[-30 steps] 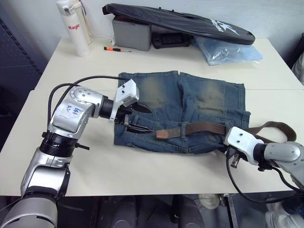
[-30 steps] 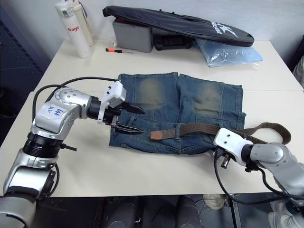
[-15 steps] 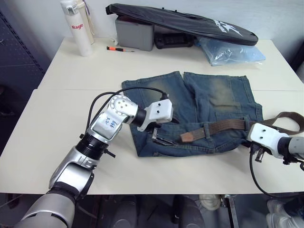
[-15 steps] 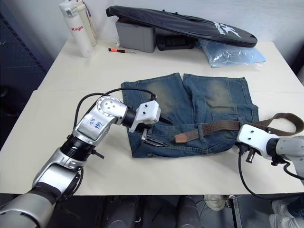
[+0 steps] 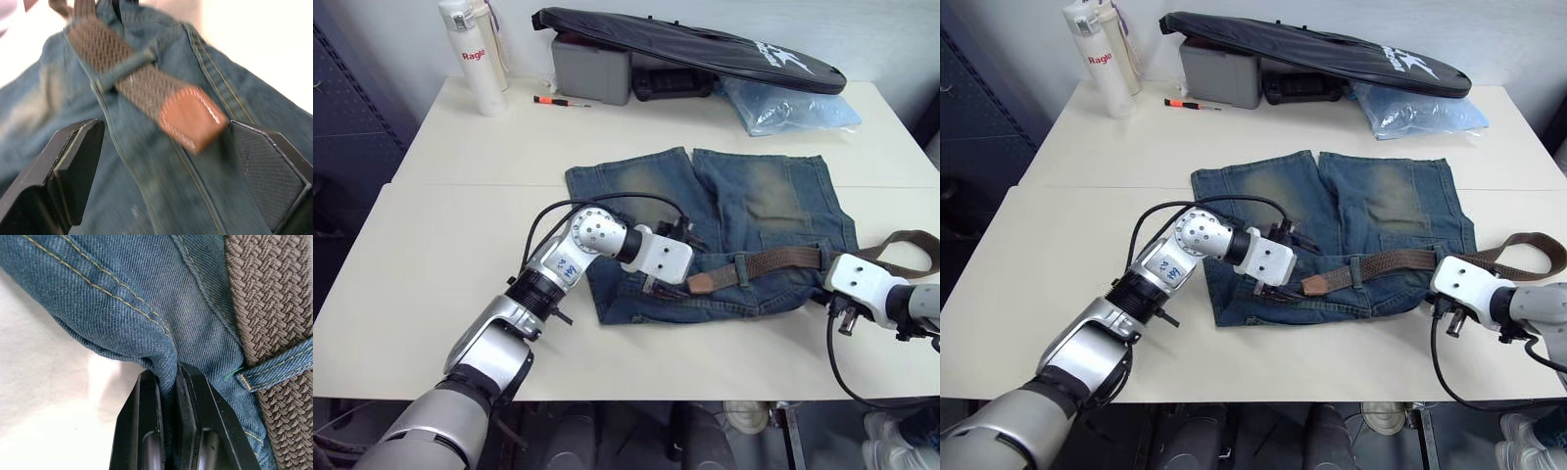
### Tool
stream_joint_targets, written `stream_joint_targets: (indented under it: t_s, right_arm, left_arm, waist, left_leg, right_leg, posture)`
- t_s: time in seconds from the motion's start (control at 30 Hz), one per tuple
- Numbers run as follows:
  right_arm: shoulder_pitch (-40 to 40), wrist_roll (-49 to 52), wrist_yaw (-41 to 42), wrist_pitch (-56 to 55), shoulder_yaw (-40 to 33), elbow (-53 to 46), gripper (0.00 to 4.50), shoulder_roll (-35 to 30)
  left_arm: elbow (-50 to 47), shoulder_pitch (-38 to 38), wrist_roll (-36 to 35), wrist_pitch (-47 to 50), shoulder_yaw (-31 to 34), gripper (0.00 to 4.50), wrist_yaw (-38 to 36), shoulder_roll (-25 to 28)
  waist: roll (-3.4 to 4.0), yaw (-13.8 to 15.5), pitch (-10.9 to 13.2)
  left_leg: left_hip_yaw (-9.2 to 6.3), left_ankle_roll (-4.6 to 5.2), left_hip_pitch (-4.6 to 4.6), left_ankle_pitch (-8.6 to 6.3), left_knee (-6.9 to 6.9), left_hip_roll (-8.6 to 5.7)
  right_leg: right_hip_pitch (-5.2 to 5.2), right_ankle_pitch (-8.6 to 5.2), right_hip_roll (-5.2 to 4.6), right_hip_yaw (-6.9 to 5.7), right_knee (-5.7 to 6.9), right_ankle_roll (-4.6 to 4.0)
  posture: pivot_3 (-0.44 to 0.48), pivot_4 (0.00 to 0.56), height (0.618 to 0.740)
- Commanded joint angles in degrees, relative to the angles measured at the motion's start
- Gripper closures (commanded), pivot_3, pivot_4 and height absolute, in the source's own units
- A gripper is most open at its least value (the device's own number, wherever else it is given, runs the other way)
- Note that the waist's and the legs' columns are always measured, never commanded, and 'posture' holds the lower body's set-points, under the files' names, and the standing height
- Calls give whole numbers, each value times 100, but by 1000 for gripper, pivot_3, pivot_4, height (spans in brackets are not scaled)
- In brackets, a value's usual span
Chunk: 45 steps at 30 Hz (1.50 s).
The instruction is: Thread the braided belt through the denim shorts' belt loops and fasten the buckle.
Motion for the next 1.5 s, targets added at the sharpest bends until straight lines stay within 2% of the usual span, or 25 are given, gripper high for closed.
stream_joint_targets:
  t_s: [0.03,0.07,0.17,0.3,0.33,0.37,0.4,0.5,0.67,0.83,0.9,1.13,1.27,1.5]
  right_arm:
    - [34,-104,16,1,-194,-71,4476,37]
    - [38,-130,5,-7,-194,-70,4476,29]
    - [69,-164,-12,-10,-212,-30,4500,26]
    - [107,-165,-13,1,-267,-28,4500,49]
    - [110,-164,-15,2,-277,-22,4500,55]
    - [112,-162,-16,3,-284,-18,4500,60]
    - [112,-179,-16,-3,-274,4,4500,64]
    - [107,-225,-20,-12,-249,51,4500,102]
    - [96,-279,-41,-15,-204,114,4500,135]
    - [61,-358,-26,-125,-162,318,4500,121]
    - [21,-376,-11,-147,-146,370,4500,124]
    - [-242,-414,63,-214,-13,494,4500,194]
    - [-318,-405,104,-231,0,510,4500,211]
    - [-328,-451,217,-549,-121,797,4500,100]
  left_arm:
    - [347,-270,364,-658,-60,0,348,-82]
    - [440,-299,406,-748,-68,0,377,-100]
    - [663,-357,599,-970,-112,816,522,-130]
    - [783,-368,581,-1128,-64,2574,546,-176]
    - [788,-374,535,-1145,-35,2958,537,-194]
    - [789,-378,503,-1153,-16,3147,528,-206]
    - [775,-389,443,-1155,18,3749,498,-206]
    - [716,-399,233,-1100,182,4409,381,-178]
    - [597,-392,111,-1060,405,4409,210,215]
    - [234,-206,-9,-1045,673,4409,-302,1224]
    - [141,-165,-45,-1072,716,4409,-443,1441]
    - [-122,123,-394,-854,758,4409,-757,1693]
    - [-364,301,-1019,-152,887,3145,-1352,1733]
    - [-1217,606,-2233,1898,1442,276,-2218,2256]
  waist:
    - [0,-1,0]
    - [0,-1,0]
    - [1,4,0]
    - [1,14,0]
    - [1,14,0]
    - [1,16,0]
    - [1,15,0]
    - [1,15,0]
    - [1,11,0]
    - [1,-2,0]
    - [1,-13,-1]
    - [3,-16,-1]
    - [3,-30,-1]
    - [3,-77,-1]
  left_leg:
    - [0,0,-1,0,0,0]
    - [0,0,-1,0,0,0]
    - [0,0,-1,0,0,0]
    - [0,1,-4,-1,2,0]
    - [0,1,-4,-1,3,0]
    - [0,1,-4,-1,3,0]
    - [0,1,-5,-1,3,0]
    - [-1,1,-5,-1,4,0]
    - [0,2,-4,-1,5,0]
    - [0,1,-4,-1,5,0]
    - [0,2,-4,-1,5,0]
    - [0,1,-2,-1,5,1]
    - [0,8,-3,-4,20,1]
    - [0,8,-3,-4,19,1]
  right_leg:
    - [0,1,0,0,-2,1]
    - [0,2,0,0,-2,1]
    - [0,2,0,0,-2,1]
    - [0,3,0,0,-3,2]
    - [0,3,0,0,-3,2]
    - [0,3,0,0,-3,2]
    - [0,3,0,0,-3,3]
    - [0,4,0,-1,-3,3]
    - [0,4,0,-1,-3,3]
    - [0,4,0,-1,-2,3]
    - [0,4,0,-1,-2,3]
    - [2,4,0,-1,0,3]
    - [9,9,1,0,0,7]
    - [8,9,0,0,2,7]
  posture:
    - [0,150,740]
    - [0,150,740]
    - [0,150,740]
    - [0,150,740]
    - [0,150,740]
    - [0,150,740]
    - [0,150,740]
    - [0,150,740]
    - [0,150,740]
    - [0,150,740]
    - [0,150,740]
    - [0,150,740]
    - [0,150,740]
    - [0,150,740]
